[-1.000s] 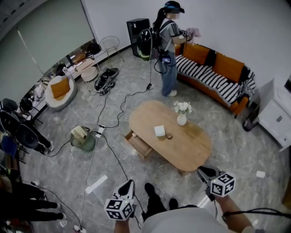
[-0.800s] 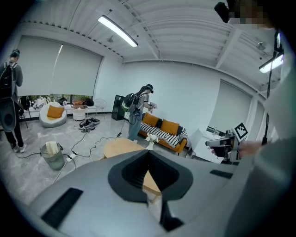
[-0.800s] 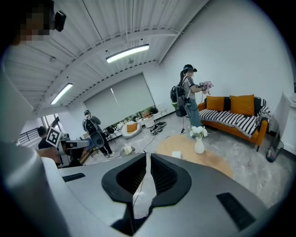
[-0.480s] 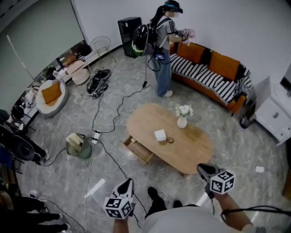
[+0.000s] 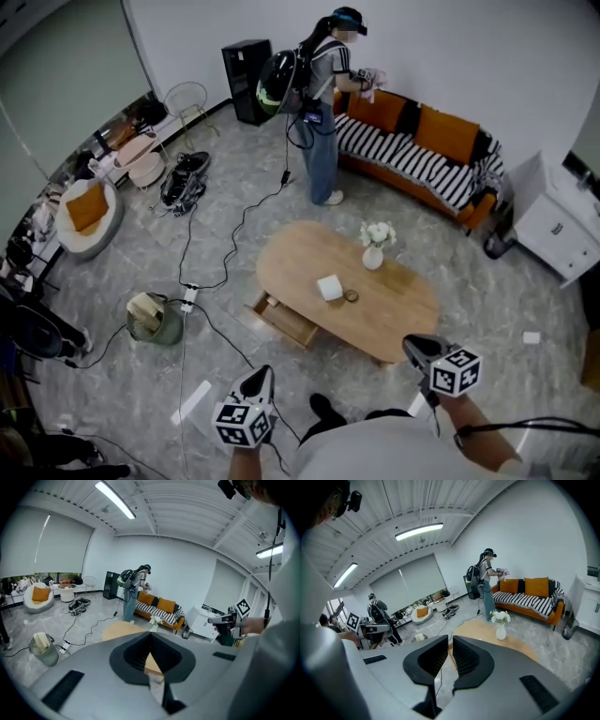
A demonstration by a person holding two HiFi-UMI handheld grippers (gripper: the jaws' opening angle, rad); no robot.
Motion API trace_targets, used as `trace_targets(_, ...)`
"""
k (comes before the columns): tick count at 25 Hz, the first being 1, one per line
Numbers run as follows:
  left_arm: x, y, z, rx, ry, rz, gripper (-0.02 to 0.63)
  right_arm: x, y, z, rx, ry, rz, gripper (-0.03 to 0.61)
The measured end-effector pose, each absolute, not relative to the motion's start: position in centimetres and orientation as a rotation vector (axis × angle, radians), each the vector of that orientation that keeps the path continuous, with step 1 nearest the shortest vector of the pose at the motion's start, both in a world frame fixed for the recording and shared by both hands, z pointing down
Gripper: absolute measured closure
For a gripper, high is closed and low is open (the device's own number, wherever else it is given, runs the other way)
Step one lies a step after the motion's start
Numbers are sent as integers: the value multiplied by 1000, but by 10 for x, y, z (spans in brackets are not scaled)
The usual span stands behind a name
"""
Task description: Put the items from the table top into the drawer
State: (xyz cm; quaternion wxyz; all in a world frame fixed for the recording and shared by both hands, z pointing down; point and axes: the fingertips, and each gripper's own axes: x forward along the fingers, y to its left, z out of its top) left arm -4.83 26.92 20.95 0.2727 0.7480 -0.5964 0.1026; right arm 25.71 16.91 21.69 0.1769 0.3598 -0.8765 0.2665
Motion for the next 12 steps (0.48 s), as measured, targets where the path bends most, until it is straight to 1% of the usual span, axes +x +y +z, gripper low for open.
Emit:
trace_targets(6, -81, 258, 212, 2036, -1582, 277, 612, 243, 170, 222, 1080, -2438, 753, 529)
trace_targets(12, -94, 257, 225, 2017, -1563, 253, 612, 237, 170, 226, 1120, -2404, 771, 529)
